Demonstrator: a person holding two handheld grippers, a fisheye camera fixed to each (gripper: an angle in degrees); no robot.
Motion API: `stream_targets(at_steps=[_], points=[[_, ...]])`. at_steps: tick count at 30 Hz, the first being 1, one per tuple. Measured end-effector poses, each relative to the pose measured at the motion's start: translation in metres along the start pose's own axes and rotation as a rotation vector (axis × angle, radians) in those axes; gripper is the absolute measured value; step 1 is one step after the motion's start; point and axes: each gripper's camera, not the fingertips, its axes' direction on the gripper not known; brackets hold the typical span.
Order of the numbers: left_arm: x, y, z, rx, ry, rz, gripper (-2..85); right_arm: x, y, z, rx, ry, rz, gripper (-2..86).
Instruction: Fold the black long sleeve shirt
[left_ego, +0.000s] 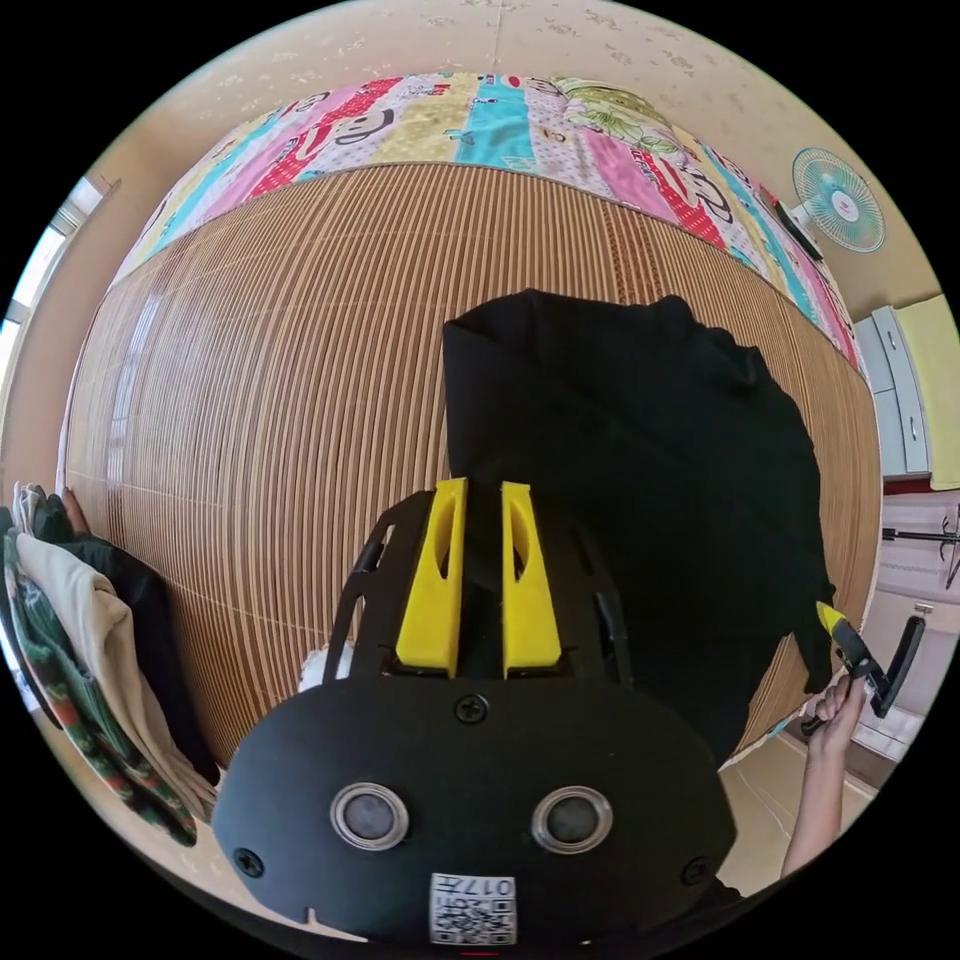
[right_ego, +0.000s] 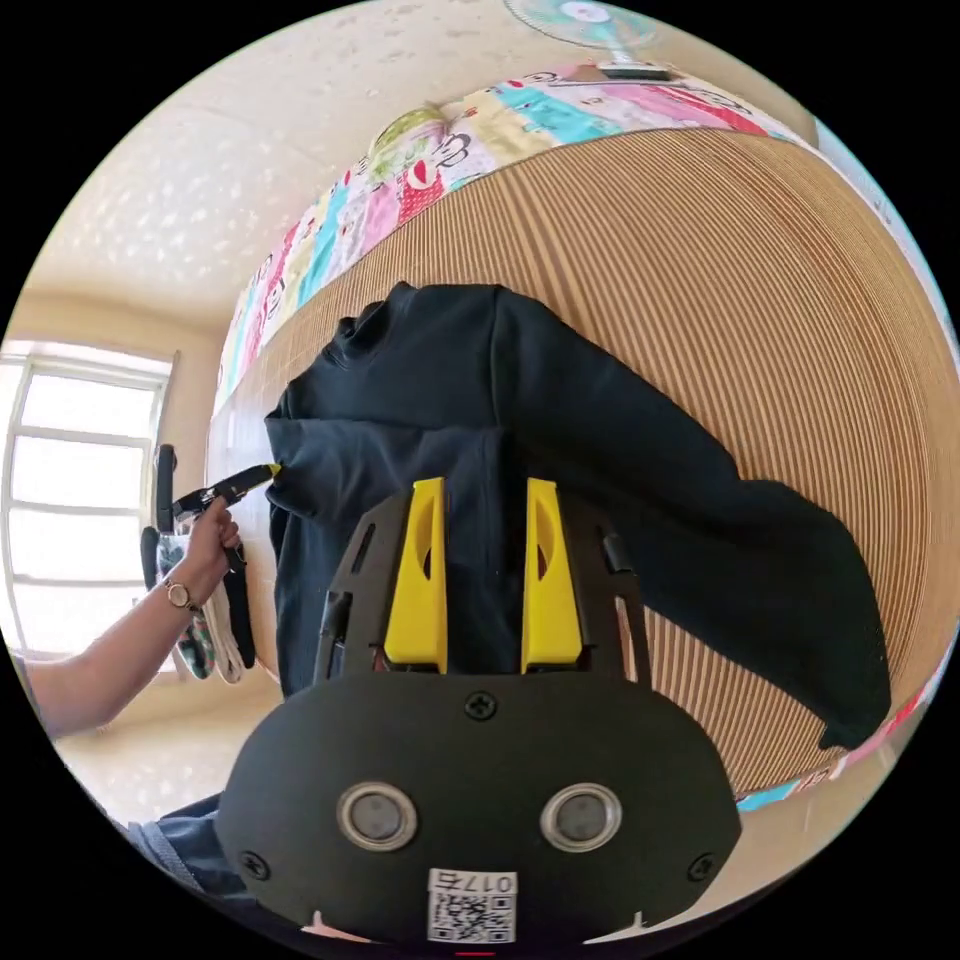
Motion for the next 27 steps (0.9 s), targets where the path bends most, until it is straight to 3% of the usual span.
stream_targets(at_steps=[3,6,9,13,15,18,24,27], points=[[-0.018,-0.007,-0.002,-0.049,0.116,0.022,0.9,-0.002,-0.031,0.015,-0.095,0.012,0.011,5.2],[-0.052,-0.009,-0.029,0.016,0.261,-0.013,-0.2,-0.012,-0.036,-0.031,0.094,-0.131,-0.070,4.4],[-0.095,-0.006,-0.049,0.109,0.411,-0.111,-0.4,0.000,-0.049,-0.045,0.170,-0.120,0.009,4.9],[-0.128,-0.005,-0.031,0.074,0.427,-0.212,0.5,0.051,-0.066,0.000,-0.010,-0.174,0.224,7.5],[-0.134,0.001,-0.032,0.078,0.353,-0.271,1.9,0.093,-0.033,-0.008,0.109,-0.385,0.330,9.2],[-0.142,0.025,-0.049,0.165,0.330,-0.369,4.7,0.163,0.048,-0.022,0.249,-0.519,0.562,8.9],[-0.113,0.083,-0.068,0.145,0.377,-0.296,5.2,0.285,0.232,-0.034,0.503,-0.591,1.092,11.5],[-0.086,0.110,-0.069,0.087,0.374,-0.226,5.2,0.321,0.255,-0.034,0.600,-0.601,1.134,9.5]])
